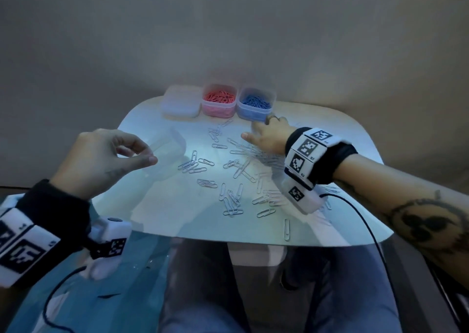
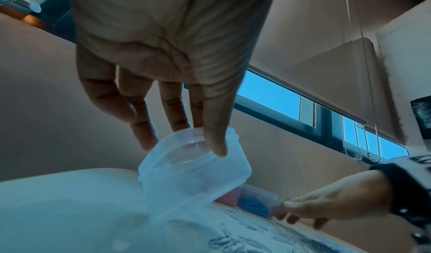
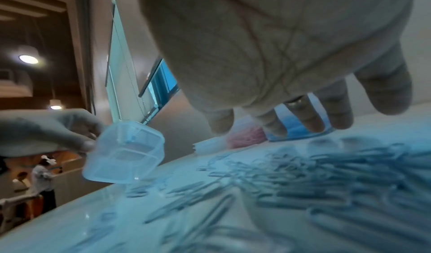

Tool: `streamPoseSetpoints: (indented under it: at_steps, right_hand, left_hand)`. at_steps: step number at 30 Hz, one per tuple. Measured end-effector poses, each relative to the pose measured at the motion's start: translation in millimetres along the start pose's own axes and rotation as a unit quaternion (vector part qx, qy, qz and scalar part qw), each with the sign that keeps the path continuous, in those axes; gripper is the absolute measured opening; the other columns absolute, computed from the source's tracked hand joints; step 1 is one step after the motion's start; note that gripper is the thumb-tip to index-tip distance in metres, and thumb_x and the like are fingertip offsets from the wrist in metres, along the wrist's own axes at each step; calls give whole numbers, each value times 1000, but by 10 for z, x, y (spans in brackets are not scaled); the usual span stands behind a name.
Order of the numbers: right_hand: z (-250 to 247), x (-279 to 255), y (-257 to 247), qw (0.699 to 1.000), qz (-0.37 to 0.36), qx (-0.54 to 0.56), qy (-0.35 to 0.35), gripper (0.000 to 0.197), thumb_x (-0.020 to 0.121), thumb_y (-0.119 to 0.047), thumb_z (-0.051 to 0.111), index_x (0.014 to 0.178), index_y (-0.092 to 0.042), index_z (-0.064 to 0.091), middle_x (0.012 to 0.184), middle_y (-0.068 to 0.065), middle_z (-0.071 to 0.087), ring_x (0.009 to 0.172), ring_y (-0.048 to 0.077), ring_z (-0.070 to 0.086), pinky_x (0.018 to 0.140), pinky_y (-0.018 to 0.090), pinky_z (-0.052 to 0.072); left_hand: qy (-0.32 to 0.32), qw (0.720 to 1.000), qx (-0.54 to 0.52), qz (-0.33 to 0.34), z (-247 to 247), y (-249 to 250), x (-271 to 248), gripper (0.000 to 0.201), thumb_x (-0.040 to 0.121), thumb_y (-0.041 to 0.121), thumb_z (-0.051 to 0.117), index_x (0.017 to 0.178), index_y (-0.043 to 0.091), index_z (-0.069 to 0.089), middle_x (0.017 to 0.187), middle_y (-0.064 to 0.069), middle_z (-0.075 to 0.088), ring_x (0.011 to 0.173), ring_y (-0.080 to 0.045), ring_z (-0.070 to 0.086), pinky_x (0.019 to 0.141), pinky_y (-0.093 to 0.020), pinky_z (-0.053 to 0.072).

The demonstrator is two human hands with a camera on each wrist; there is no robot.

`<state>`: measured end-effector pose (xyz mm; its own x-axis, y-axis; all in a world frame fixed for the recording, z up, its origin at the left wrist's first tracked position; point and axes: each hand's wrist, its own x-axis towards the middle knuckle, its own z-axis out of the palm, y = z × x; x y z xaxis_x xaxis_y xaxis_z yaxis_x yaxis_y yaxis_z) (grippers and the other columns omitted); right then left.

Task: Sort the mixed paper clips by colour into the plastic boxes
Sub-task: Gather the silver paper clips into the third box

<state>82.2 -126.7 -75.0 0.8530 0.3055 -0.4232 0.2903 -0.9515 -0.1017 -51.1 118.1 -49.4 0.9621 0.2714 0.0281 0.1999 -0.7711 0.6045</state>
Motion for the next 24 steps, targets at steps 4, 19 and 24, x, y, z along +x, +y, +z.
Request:
streamPoseSetpoints:
  at_steps: [4,19,24]
  right_hand:
    - [6,63,-7,1000,6,-10,3,64,95,-56,23,145,-17,23,152,15,18,139,30,16,109,45,24]
    - [93,141,-534,988,-128,-76,-37,71,96,-49,29,148,-4,7,156,16,0,144,32,4,118,43,9]
    - [75,-89,-489,985,-125,-81,-85,67,96,-52,23,143,-5,25,152,19,18,141,32,19,113,41,18]
  left_hand:
    - [-1,1000,-4,2,12,35,5,11,71,28,78,69,20,70,78,5,68,82,-1,61,64,-15,40]
    - [-2,992,126,20,-19,-46,66,9,73,30,77,72,27,68,81,5,59,81,-14,47,74,-30,33]
    - [4,985,172,25,9,-33,221,14,74,21,77,86,13,74,85,-2,60,83,-19,49,72,-28,34]
